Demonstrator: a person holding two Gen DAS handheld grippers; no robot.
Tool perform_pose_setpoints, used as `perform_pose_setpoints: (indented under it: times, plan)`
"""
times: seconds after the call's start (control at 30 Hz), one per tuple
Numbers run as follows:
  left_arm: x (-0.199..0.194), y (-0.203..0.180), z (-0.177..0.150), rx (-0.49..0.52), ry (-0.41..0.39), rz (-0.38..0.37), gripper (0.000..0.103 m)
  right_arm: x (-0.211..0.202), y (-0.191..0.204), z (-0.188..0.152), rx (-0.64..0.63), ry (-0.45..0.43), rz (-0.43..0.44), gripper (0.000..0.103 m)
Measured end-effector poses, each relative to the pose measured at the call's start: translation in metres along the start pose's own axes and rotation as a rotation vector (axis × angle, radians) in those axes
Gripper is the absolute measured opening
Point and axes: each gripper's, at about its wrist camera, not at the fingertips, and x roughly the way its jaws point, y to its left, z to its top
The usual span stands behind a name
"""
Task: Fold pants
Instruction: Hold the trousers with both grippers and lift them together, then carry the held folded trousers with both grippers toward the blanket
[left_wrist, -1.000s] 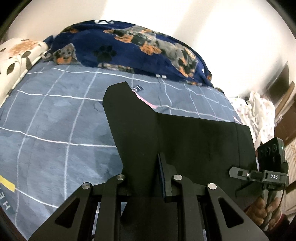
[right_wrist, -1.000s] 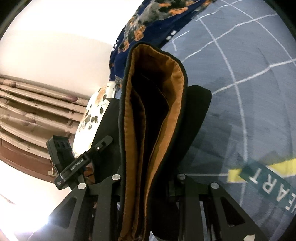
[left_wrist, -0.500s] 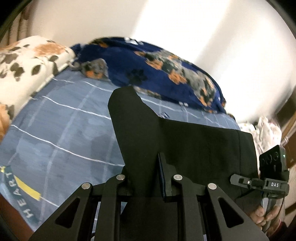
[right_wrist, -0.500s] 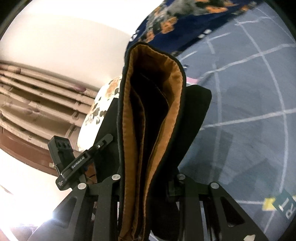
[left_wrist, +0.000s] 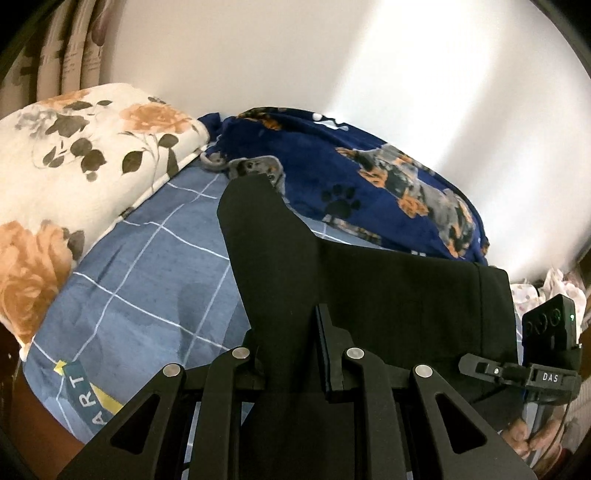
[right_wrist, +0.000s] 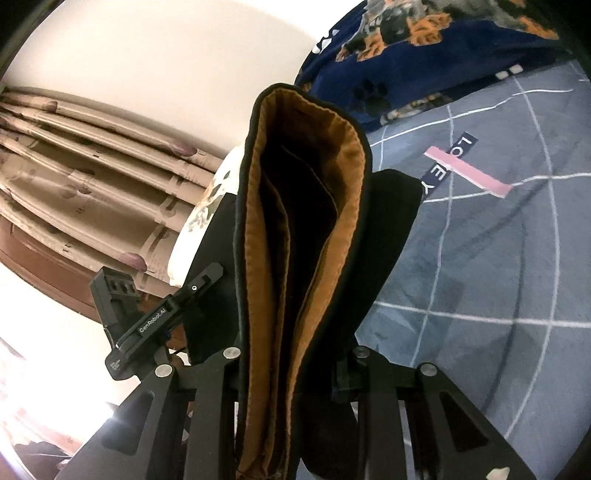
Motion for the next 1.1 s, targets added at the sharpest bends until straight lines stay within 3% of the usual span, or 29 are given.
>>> perform_pose_setpoints:
  times: [0.7, 1.1]
  plan:
    - [0.101, -0.016, 0.052, 0.102, 0.019, 0.035, 0.018, 0.024, -0.048, 0.061, 0.020, -0.049, -0.032, 0.023]
    - [0.139, -0.031, 0.079, 0.158, 0.008, 0.049, 0.018, 0.028, -0.071, 0.089, 0.024, -0.093, -0.024, 0.023]
